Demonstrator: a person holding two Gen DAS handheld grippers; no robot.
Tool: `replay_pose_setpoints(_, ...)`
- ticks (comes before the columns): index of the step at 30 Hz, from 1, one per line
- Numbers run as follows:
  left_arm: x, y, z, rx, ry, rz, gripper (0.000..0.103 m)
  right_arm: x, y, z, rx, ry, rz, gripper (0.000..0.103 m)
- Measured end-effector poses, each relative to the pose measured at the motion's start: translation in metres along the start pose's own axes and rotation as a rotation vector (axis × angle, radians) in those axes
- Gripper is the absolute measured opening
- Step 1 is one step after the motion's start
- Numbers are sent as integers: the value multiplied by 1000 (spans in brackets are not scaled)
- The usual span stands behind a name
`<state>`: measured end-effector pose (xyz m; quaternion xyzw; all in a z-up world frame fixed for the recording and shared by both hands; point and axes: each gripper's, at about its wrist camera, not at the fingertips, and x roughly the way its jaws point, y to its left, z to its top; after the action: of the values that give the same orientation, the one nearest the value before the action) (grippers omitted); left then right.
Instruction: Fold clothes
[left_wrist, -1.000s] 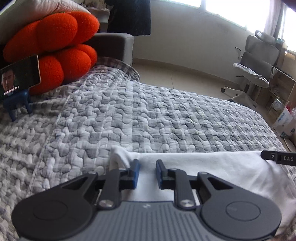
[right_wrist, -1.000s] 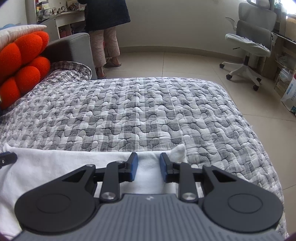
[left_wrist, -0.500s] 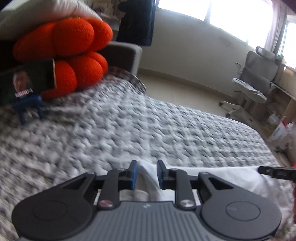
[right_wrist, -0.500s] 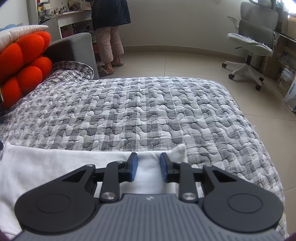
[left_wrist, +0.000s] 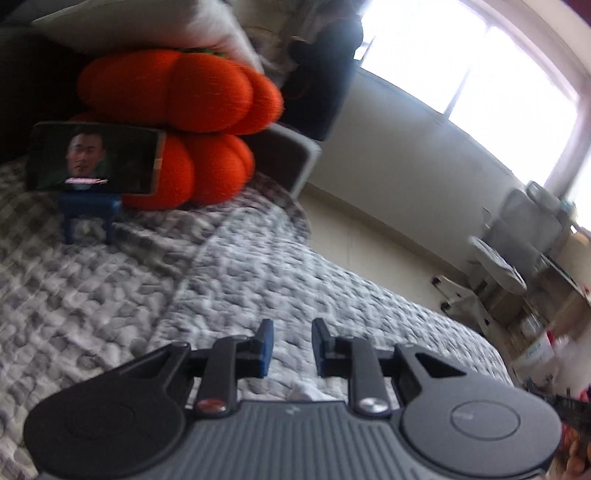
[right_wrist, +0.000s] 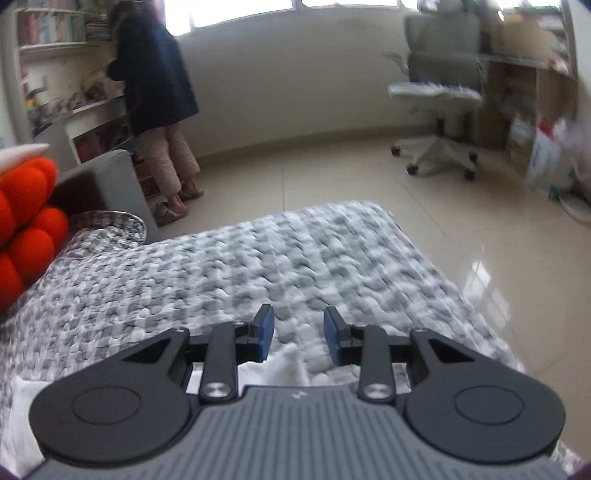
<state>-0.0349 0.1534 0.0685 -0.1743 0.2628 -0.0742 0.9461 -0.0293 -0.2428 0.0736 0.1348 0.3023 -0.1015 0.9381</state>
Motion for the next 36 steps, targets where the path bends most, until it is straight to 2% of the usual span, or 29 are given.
replay_pose_setpoints(1, 1, -7, -2, 31, 5, -14, 21, 0, -2, 0, 14, 6, 0, 32)
replay_pose_setpoints(3, 4, -20, -9, 97, 33, -43, 21, 1, -6, 1, 39, 15, 3, 15)
replay_pose_setpoints(4, 6, -26, -13, 131, 48, -58, 22, 1, -6, 2, 44, 17, 10, 15)
replay_pose_setpoints(7, 12, -37, -21, 190, 87, -66, 22, 2, -1, 2, 42, 25, 29, 14)
replay_pose_setpoints(11, 22, -40, -27, 203, 133, -55, 22, 7, 14, -3, -22, 55, 75, 14)
replay_pose_setpoints(16, 29, -37, -31, 209, 172, -20, 22, 20, 24, -13, -101, 125, 46, 14)
replay_pose_setpoints(19, 33, -35, -33, 210, 192, -3, 21, 27, 29, -17, -134, 148, 30, 10)
replay_pose_setpoints(25, 34, -32, -33, 194, 206, 10, 19, 26, 31, -18, -140, 135, 21, 8)
replay_pose_setpoints(30, 17, -39, -29, 211, 143, -18, 19, 6, 35, -17, -161, 46, 49, 17)
replay_pose_setpoints(33, 17, -40, -30, 212, 157, -22, 19, 12, 40, -23, -190, 106, 60, 17)
replay_pose_setpoints(36, 30, -42, -37, 231, 220, 26, 19, 24, 45, -30, -234, 153, 16, 12)
